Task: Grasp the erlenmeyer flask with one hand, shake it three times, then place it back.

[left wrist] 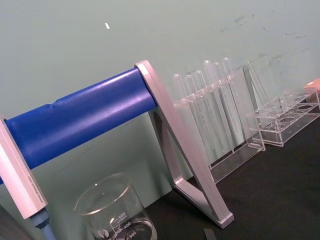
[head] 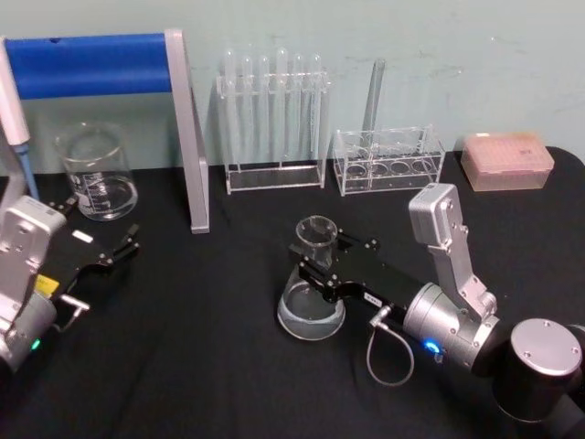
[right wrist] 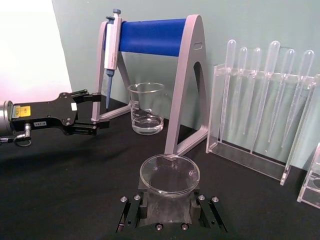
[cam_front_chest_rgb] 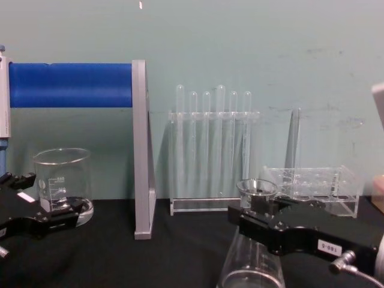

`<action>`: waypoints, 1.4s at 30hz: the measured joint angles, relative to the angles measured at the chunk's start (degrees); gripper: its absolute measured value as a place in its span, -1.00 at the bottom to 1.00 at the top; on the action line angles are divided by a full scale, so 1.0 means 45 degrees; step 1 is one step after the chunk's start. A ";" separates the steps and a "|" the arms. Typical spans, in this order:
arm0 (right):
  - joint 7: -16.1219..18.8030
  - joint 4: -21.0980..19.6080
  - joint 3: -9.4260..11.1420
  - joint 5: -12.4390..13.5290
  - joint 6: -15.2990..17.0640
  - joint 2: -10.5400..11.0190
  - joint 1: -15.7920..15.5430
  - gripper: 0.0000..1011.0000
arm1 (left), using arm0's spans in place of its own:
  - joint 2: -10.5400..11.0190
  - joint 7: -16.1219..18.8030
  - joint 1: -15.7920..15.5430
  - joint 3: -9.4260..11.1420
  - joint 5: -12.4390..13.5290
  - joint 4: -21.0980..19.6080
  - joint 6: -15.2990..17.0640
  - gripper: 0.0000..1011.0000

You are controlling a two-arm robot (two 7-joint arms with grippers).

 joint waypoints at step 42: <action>-0.0028 0.0076 -0.0023 -0.0107 0.0175 -0.0006 -0.0041 0.19 | 0.0000 0.0000 -0.0001 -0.0001 0.0000 0.0000 0.0000 0.98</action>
